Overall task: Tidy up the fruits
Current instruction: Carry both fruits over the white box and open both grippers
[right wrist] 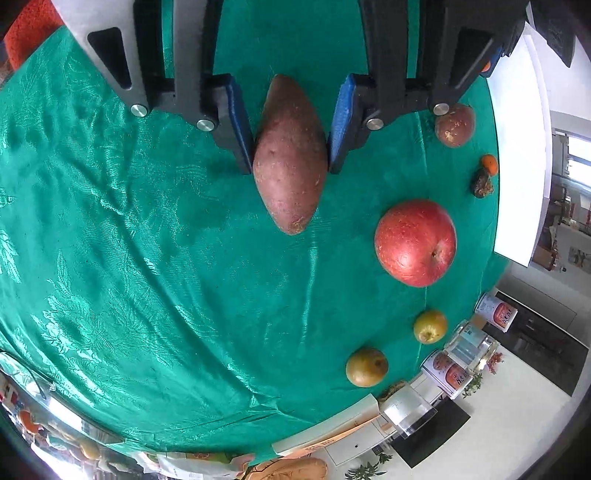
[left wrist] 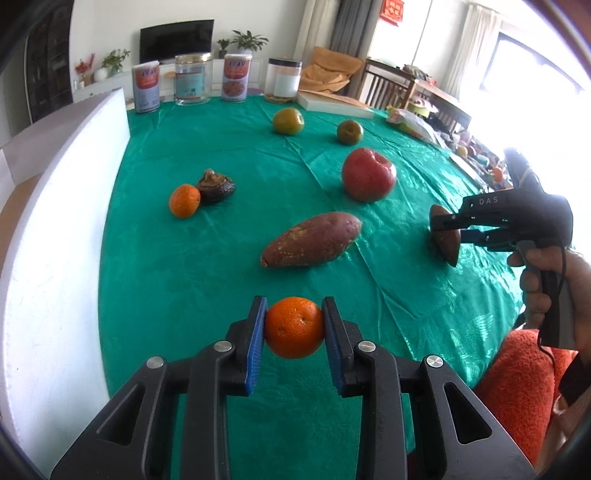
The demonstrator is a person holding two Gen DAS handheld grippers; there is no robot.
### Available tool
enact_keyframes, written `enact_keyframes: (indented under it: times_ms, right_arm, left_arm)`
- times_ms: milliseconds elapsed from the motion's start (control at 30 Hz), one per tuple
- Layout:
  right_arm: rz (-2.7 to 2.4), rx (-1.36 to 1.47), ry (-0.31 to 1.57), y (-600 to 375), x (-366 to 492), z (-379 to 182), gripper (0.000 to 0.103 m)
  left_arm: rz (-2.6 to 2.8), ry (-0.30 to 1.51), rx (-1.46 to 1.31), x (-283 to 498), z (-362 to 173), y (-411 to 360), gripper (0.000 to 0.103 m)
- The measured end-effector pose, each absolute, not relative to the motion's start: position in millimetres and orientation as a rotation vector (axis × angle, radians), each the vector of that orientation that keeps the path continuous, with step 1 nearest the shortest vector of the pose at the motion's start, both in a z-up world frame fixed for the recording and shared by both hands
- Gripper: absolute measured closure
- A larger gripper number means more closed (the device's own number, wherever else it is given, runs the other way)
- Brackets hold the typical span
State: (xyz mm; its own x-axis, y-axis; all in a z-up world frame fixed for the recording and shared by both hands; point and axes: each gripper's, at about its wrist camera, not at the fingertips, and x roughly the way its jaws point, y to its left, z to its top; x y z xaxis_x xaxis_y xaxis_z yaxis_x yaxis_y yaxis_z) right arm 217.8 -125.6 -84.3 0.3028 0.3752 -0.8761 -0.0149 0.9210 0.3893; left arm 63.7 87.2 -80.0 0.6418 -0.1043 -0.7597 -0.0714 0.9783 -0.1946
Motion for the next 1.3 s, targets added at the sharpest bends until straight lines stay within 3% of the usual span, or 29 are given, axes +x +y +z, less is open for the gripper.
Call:
enact_keyframes:
  times_ms: [167,400,633,833,900,967,1100,1167,1300]
  right_arm:
    - [0.472,0.427,1.164,-113,187,-39,0.064]
    - [0.948,0.202,1.090,45,114,46,0.063]
    - [1.269,-0.062,1.109,202,28,34,0.063]
    - [1.296,-0.212,1.155,252,4,-5,0.061]
    - [1.300,-0.172,1.154,248,9,-4,0.061]
    - [1.286,-0.123,1.125,233,18,6,0.058]
    - [1.172,-0.066,1.004,164,43,35,0.045]
    - [1.064,-0.048,0.962,118,57,40,0.028]
    - [0.768,-0.073,0.929,19,88,25,0.020]
  left_arm:
    - [-0.072,0.844,-0.337,31,-35,107,0.073]
    - [0.107,0.721,-0.433,-29,33,193,0.073]
    - [0.499,0.786,-0.482,-69,-5,292,0.073]
    - [0.600,0.847,-0.522,-77,-38,312,0.071]
    - [0.608,0.834,-0.531,-77,-38,311,0.058]
    - [0.606,0.799,-0.525,-73,-29,306,0.035]
    - [0.517,0.721,-0.460,-55,-5,270,0.024]
    - [0.415,0.710,-0.430,-39,2,241,0.020]
    - [0.146,0.767,-0.372,1,-3,164,0.018]
